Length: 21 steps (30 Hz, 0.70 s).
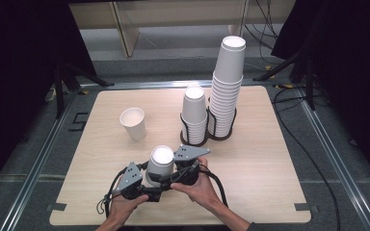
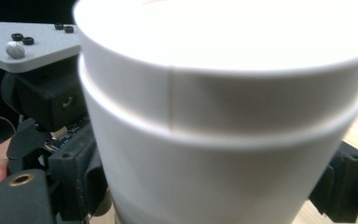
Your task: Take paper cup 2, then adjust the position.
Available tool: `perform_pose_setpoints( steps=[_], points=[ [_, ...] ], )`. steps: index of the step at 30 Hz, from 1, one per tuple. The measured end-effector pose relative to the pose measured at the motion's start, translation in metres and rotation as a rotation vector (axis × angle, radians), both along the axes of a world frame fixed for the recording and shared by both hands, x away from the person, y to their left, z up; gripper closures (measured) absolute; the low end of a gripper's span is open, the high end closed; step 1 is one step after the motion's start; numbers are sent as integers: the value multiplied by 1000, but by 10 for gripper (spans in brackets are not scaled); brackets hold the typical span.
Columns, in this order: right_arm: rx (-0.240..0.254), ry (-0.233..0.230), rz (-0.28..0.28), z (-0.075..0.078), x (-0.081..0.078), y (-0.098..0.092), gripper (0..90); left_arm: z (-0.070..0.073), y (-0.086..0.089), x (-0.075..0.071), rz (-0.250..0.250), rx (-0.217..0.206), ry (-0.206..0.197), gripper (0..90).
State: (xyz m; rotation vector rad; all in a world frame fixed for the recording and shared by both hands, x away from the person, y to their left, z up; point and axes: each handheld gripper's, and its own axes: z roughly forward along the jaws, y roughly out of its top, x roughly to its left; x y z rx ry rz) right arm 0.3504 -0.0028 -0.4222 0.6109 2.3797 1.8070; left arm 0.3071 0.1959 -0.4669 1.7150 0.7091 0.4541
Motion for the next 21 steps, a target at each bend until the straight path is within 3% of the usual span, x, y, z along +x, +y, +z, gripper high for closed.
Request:
perform_pose_setpoints(
  steps=[2, 4, 5, 6, 9, 10, 12, 13, 16, 21],
  points=[
    [-2, 7, -7, 2, 0, -2, 140, 0, 0, 0, 4, 18, 11, 75],
    [41, 29, -8, 9, -1, -8, 144, 0, 1, 0, 8, 26, 16, 79],
    [41, 29, -8, 9, -1, -8, 144, 0, 1, 0, 8, 26, 16, 80],
    [39, -9, -14, 13, 1, -11, 143, 0, 1, 0, 11, 24, 17, 80],
    [56, -11, -27, 24, 2, -23, 143, 1, 3, 1, 26, 32, 29, 82],
    [58, 8, -33, 30, 2, -32, 152, 0, 4, 2, 26, 34, 32, 83],
    [54, 23, -35, 31, 2, -35, 151, 0, 4, 3, 27, 36, 38, 84],
    [50, -8, -45, 33, 4, -41, 152, -1, 4, 4, 23, 33, 34, 84],
    [64, 34, -73, 35, 6, -61, 152, -1, 5, 3, 24, 44, 48, 87],
    [46, 29, -86, 34, 11, -77, 153, 0, 6, 3, 22, 64, 54, 88]
  ],
)
